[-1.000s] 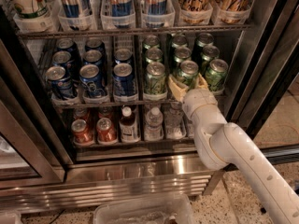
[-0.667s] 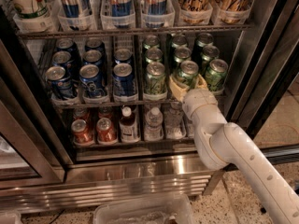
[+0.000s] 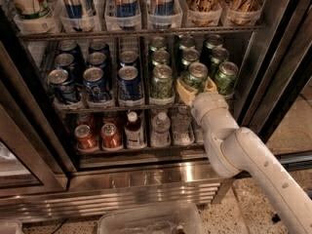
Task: Pick green can from middle shelf of fridge
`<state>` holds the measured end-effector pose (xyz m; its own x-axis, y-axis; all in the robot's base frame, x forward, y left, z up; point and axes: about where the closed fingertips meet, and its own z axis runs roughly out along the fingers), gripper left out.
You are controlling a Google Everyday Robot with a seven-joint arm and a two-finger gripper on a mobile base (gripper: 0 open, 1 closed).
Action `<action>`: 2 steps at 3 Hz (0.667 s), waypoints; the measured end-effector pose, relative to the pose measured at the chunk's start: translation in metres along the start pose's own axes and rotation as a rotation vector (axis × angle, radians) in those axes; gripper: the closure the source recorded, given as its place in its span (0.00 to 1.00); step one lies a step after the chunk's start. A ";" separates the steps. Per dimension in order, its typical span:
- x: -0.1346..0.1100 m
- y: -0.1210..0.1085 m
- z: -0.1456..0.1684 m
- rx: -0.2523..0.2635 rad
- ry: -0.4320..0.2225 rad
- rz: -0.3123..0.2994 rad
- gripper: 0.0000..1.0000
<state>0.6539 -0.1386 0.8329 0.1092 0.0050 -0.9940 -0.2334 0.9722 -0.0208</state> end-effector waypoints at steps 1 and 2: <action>-0.017 0.000 -0.006 -0.033 -0.018 -0.014 1.00; -0.038 0.000 -0.012 -0.079 -0.040 -0.036 1.00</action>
Offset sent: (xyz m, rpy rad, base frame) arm -0.0260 -0.0047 0.0568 -0.0569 -0.0785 0.1232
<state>0.6381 -0.1414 0.8689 0.1572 -0.0189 -0.9874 -0.3036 0.9505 -0.0666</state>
